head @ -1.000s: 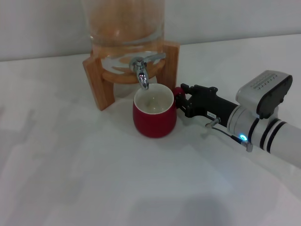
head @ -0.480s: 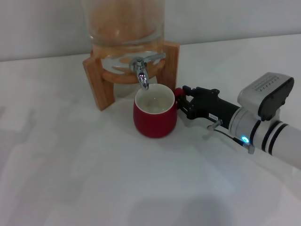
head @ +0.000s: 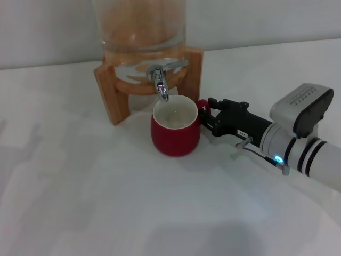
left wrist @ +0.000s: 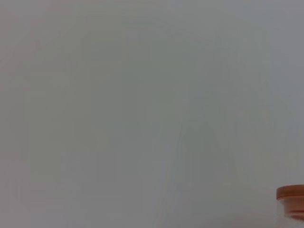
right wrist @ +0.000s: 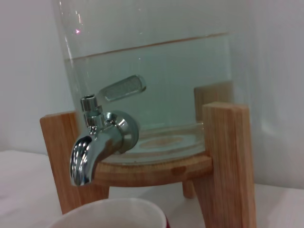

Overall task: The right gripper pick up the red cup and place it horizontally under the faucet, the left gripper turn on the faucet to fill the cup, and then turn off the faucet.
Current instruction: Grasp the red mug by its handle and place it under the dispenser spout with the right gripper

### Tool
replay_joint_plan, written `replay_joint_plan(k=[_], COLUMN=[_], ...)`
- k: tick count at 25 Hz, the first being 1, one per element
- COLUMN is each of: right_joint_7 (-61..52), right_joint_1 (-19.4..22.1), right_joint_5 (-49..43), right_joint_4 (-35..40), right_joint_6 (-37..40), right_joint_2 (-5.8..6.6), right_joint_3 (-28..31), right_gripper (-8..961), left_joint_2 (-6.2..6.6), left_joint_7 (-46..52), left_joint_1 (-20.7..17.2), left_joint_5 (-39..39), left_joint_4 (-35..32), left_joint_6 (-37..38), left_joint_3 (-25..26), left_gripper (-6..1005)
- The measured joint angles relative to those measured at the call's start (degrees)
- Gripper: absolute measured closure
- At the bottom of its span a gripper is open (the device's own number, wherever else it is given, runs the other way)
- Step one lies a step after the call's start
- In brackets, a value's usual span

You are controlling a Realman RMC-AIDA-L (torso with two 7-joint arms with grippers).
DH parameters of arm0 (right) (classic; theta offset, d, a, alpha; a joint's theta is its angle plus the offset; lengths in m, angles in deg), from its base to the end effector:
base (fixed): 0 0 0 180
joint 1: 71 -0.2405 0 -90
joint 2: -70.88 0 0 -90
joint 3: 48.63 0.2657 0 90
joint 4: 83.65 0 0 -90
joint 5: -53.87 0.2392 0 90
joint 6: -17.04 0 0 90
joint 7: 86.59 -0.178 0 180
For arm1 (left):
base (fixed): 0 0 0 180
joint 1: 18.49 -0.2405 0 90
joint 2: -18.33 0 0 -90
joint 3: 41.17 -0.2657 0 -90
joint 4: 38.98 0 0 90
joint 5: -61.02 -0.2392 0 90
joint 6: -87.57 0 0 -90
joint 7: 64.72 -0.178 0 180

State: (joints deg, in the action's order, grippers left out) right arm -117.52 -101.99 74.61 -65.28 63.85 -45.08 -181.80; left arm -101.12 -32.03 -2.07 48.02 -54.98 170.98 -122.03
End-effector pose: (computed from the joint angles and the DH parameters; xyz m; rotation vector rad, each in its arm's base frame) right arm 0.2910 0.4063 -0.1198 -2.1221 0.7155 0.6852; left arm -0.3220 0.3456 0.0091 -1.6084 -0.4700 -1.1519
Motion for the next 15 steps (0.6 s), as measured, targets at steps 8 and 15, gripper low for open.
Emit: replay_joint_plan(k=[8, 15], right_joint_7=[0.0, 0.0], right_joint_1=[0.3, 2.1], right_joint_5=[0.0, 0.0], right_joint_4=[0.1, 0.2], right_joint_6=[0.3, 2.6], right_joint_2=[0.11, 0.26], right_joint_3=[-0.2, -0.3], right_gripper=[575, 575], left_joint_2=[0.00, 0.00], left_joint_7=[0.0, 0.0], left_joint_1=[0.0, -0.1], left_joint_5=[0.0, 0.0], left_joint_4=[0.0, 0.0], left_joint_6=[0.0, 0.0], left_joint_3=[0.0, 0.0], left_gripper=[123, 123])
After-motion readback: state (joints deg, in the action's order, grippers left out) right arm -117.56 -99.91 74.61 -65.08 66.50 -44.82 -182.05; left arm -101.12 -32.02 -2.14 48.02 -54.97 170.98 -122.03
